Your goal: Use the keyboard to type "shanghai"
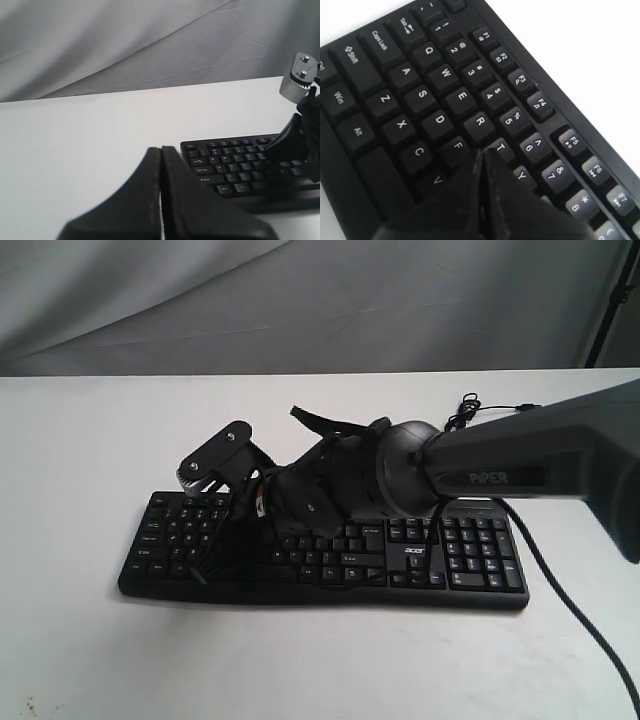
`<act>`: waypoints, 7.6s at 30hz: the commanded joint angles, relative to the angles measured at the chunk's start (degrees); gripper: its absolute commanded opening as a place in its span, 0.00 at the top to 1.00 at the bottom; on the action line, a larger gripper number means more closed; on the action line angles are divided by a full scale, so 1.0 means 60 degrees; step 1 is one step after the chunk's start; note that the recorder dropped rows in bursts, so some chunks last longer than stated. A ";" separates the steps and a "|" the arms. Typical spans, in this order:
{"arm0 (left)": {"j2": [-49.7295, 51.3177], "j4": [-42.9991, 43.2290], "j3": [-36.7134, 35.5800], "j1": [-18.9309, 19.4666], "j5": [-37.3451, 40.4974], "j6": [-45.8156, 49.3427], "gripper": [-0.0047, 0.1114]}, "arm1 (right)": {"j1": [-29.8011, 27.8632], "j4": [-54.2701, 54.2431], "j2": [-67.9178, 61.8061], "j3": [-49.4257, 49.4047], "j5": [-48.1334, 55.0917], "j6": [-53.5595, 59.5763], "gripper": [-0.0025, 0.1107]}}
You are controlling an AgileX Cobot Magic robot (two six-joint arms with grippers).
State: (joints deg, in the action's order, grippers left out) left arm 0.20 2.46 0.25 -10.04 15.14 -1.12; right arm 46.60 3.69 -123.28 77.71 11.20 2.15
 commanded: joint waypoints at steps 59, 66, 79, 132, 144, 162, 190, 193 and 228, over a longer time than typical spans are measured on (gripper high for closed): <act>-0.0033 0.0007 -0.0041 -0.0033 -0.0027 -0.0026 0.96 | -0.0283 -0.0134 0.0072 -0.0652 -0.0238 0.0276 0.98; -0.0033 0.0007 -0.0041 -0.0033 -0.0027 -0.0026 0.96 | -0.0237 -0.0134 0.0348 -0.0652 -0.0142 0.0363 0.98; -0.0033 0.0007 -0.0041 -0.0033 -0.0027 -0.0026 0.96 | 0.0538 0.0036 -0.0117 0.1691 0.0839 0.0408 0.98; -0.0033 0.0007 -0.0041 -0.0033 -0.0027 -0.0026 0.96 | 0.0689 0.0554 -0.0624 0.2863 0.2533 0.0383 0.98; -0.0033 0.0007 -0.0041 -0.0033 -0.0027 -0.0026 0.96 | -0.0859 -0.0295 0.0958 -0.1205 -0.0409 0.0261 0.98; -0.0033 0.0007 -0.0041 -0.0033 -0.0027 -0.0026 0.96 | -0.0915 -0.0361 0.0621 -0.1205 -0.0719 0.0374 0.98; -0.0033 0.0007 -0.0041 -0.0033 -0.0027 -0.0026 0.96 | -0.1003 -0.0186 0.0997 -0.1205 -0.0196 0.0388 0.98; -0.0033 0.0007 -0.0041 -0.0033 -0.0027 -0.0026 0.96 | -0.1003 0.0015 0.1445 -0.1249 0.0023 0.0388 0.98; -0.0033 0.0007 -0.0041 -0.0033 -0.0027 -0.0026 0.96 | -0.1000 -0.0614 0.8902 -0.8705 -0.3587 -0.0222 0.98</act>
State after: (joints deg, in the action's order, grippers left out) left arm 0.20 2.46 0.25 -10.04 15.14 -1.12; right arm 40.60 0.00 -73.30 26.67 -9.17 1.00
